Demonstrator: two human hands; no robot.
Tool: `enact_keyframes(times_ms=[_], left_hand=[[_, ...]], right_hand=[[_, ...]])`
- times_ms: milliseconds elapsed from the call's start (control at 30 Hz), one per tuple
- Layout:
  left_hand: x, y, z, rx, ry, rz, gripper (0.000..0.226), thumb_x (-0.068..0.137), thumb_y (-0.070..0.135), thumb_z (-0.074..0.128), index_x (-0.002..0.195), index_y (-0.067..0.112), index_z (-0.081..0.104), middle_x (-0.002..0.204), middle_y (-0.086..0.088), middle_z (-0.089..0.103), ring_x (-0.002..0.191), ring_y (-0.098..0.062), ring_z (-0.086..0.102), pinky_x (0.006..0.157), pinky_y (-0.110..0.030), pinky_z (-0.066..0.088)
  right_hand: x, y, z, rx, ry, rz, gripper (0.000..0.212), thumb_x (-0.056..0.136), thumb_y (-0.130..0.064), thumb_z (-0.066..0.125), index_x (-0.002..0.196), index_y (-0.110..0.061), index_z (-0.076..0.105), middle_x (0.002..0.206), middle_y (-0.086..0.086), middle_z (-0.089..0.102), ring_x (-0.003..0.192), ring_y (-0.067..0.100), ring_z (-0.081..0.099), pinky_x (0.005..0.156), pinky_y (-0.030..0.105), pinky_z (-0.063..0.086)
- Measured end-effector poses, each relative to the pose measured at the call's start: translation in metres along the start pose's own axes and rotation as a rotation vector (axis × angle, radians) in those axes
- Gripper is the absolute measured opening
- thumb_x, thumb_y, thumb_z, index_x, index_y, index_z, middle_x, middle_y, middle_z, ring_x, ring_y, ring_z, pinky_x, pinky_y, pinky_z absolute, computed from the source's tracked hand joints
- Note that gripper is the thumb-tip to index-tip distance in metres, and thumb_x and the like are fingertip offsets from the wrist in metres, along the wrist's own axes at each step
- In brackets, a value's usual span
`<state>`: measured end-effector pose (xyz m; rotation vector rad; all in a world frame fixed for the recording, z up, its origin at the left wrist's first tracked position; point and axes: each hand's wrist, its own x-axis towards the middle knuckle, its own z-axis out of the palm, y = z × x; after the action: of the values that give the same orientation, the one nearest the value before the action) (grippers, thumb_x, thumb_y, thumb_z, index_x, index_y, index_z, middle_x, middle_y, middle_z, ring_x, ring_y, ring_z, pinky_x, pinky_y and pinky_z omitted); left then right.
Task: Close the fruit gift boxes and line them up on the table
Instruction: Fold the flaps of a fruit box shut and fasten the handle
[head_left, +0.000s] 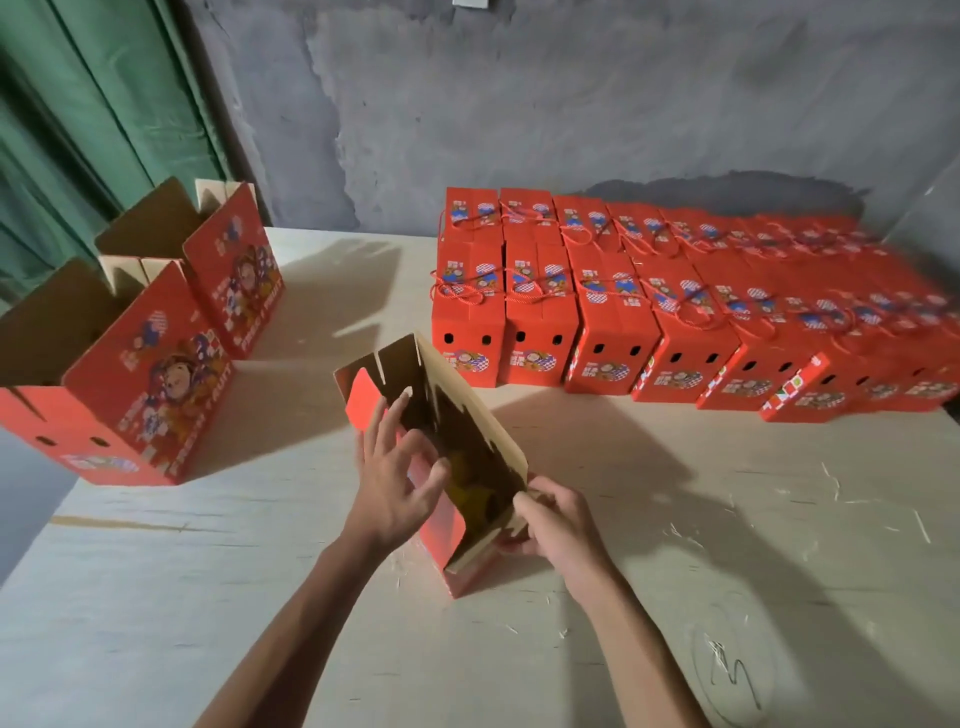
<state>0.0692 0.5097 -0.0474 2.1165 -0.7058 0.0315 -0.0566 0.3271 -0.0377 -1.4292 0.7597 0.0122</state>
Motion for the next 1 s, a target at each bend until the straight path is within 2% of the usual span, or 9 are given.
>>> enact_keyframes(times_ms=[133,233,433,567,633,733,800,900,1000], left_hand=[[-0.002,0.003,-0.005,-0.315,0.025,-0.096,0.021,0.078,0.035,0.055,0.092,0.030,0.069,0.161,0.022,0.032,0.155,-0.003,0.012,0.107,-0.020,0.023],[0.003,0.000,-0.010,-0.419,0.079,-0.136,0.032,0.074,0.011,0.051,0.093,0.025,0.074,0.155,0.020,0.046,0.153,-0.003,0.022,0.112,-0.030,0.029],[0.010,-0.013,-0.038,-0.508,0.084,-0.178,0.041,0.080,-0.006,0.044,0.094,0.011,0.079,0.145,0.008,0.060,0.152,-0.005,0.028,0.122,-0.065,0.021],[0.010,-0.015,-0.062,-0.163,-0.008,-0.142,0.052,0.094,-0.010,0.045,0.100,0.025,0.081,0.155,0.008,0.048,0.156,-0.013,0.018,0.121,-0.053,0.030],[0.007,-0.021,-0.081,0.055,-0.056,-0.061,0.037,0.093,0.008,0.049,0.105,0.021,0.081,0.156,0.001,0.045,0.155,-0.023,0.022,0.121,-0.051,0.030],[-0.004,-0.039,-0.104,0.503,-0.131,0.090,0.026,0.091,0.008,0.065,0.112,0.011,0.079,0.146,-0.014,0.057,0.149,-0.035,0.035,0.124,-0.054,0.019],[-0.017,-0.049,-0.107,0.663,-0.140,0.100,0.034,0.079,-0.005,0.079,0.110,0.007,0.079,0.133,-0.016,0.067,0.139,-0.037,0.050,0.121,-0.059,0.026],[-0.038,-0.053,-0.099,0.583,-0.136,0.180,0.015,0.086,0.010,0.071,0.099,0.010,0.076,0.109,-0.007,0.074,0.114,-0.034,0.068,0.110,-0.042,0.042],[-0.060,-0.052,-0.083,0.250,-0.079,0.130,0.033,0.105,0.028,0.045,0.105,0.014,0.075,0.117,0.001,0.072,0.112,-0.015,0.065,0.100,-0.010,0.042]], right_hand=[[-0.017,0.018,0.013,0.001,-0.047,0.110,0.047,0.096,-0.013,0.058,0.142,-0.009,0.049,0.053,0.001,0.061,0.069,0.027,0.076,0.068,0.040,0.065],[-0.031,0.023,0.021,-0.026,-0.145,0.131,0.064,0.096,-0.010,0.050,0.156,-0.021,0.030,0.064,0.010,0.068,0.078,0.033,0.078,0.073,0.039,0.065],[-0.037,0.022,0.044,-0.358,-0.186,-0.046,0.005,0.101,-0.032,0.054,0.100,-0.028,0.055,0.069,0.003,0.075,0.066,0.014,0.074,0.067,0.029,0.062],[-0.028,0.025,0.041,-0.747,0.065,-0.301,0.039,0.097,-0.062,0.049,0.077,-0.030,0.060,0.066,-0.011,0.063,0.062,0.004,0.061,0.055,0.019,0.046],[-0.027,0.023,0.043,-0.718,0.133,-0.390,0.040,0.095,-0.066,0.049,0.098,-0.031,0.069,0.090,-0.019,0.070,0.077,0.001,0.065,0.065,0.020,0.054],[-0.027,0.019,0.049,-0.605,0.250,-0.589,0.052,0.099,-0.047,0.060,0.146,-0.026,0.052,0.139,-0.018,0.056,0.114,0.002,0.062,0.088,0.023,0.058],[-0.027,0.013,0.055,-0.521,0.274,-0.731,0.053,0.101,-0.031,0.062,0.151,-0.023,0.047,0.145,-0.007,0.058,0.122,0.009,0.063,0.093,0.027,0.058],[-0.021,0.007,0.060,-0.514,0.353,-0.907,0.041,0.102,-0.016,0.055,0.143,-0.012,0.058,0.136,0.003,0.066,0.118,0.015,0.067,0.090,0.029,0.061],[-0.012,0.015,0.051,-0.524,0.439,-0.914,0.037,0.102,-0.008,0.047,0.136,-0.003,0.062,0.132,0.010,0.067,0.121,0.023,0.066,0.097,0.031,0.056]])
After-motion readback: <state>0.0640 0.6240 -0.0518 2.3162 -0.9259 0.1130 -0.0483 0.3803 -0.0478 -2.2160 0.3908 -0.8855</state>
